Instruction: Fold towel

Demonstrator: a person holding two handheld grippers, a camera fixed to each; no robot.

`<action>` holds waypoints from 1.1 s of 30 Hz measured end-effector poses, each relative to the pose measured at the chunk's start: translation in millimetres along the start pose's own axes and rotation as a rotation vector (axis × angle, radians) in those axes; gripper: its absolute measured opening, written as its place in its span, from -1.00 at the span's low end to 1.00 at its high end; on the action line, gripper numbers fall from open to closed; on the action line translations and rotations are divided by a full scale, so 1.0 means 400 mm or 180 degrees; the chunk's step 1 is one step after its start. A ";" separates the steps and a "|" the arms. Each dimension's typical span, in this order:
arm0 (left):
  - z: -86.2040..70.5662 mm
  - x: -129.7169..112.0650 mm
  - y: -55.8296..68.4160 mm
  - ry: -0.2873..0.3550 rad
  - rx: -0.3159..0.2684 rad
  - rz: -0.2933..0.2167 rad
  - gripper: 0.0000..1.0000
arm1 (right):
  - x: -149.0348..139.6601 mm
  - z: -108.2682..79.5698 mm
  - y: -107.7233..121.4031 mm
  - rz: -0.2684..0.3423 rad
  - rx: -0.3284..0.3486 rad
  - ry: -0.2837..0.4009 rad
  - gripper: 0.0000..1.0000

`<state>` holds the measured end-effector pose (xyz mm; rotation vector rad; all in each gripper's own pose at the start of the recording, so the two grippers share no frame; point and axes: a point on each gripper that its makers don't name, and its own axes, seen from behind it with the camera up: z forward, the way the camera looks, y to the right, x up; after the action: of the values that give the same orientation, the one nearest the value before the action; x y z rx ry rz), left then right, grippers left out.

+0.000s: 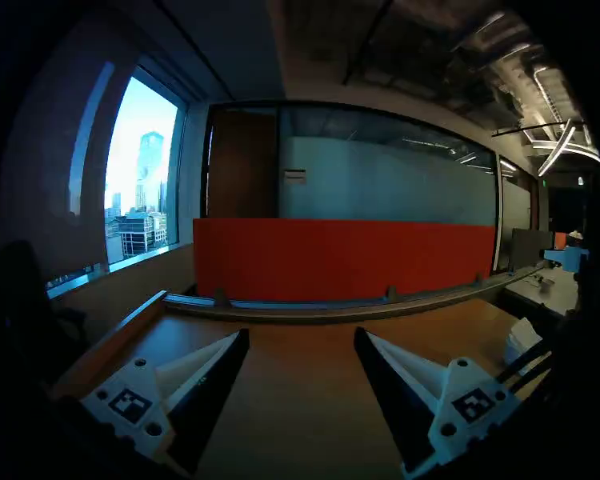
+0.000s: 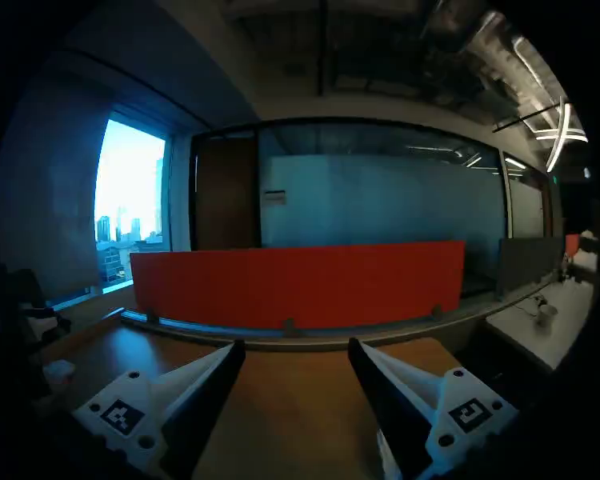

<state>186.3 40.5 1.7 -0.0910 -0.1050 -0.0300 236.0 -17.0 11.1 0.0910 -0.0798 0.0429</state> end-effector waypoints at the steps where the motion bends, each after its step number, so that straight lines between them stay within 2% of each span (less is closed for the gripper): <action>1: 0.000 0.000 -0.001 0.0007 0.0003 -0.0004 0.94 | 0.003 -0.001 -0.004 0.0014 0.0003 0.0008 0.99; 9: 0.003 -0.017 -0.003 0.0039 0.0035 0.0044 0.94 | 0.011 -0.003 -0.029 0.0046 0.0012 0.0001 0.99; 18: 0.007 -0.084 0.001 0.0093 0.0061 0.0303 0.95 | 0.014 -0.008 -0.057 -0.0040 -0.0005 0.0023 0.99; 27: 0.015 -0.177 -0.019 0.0151 0.0116 0.0348 0.94 | -0.016 -0.017 -0.077 -0.0023 0.0015 0.0038 0.99; 33: 0.016 -0.238 -0.041 0.0213 0.0131 0.0309 0.95 | -0.056 -0.021 -0.086 -0.0076 0.0001 0.0023 0.99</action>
<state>90.4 27.2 -0.7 -0.0539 -0.0341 0.0661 216.0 -51.2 -1.9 0.0921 -0.0713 0.0195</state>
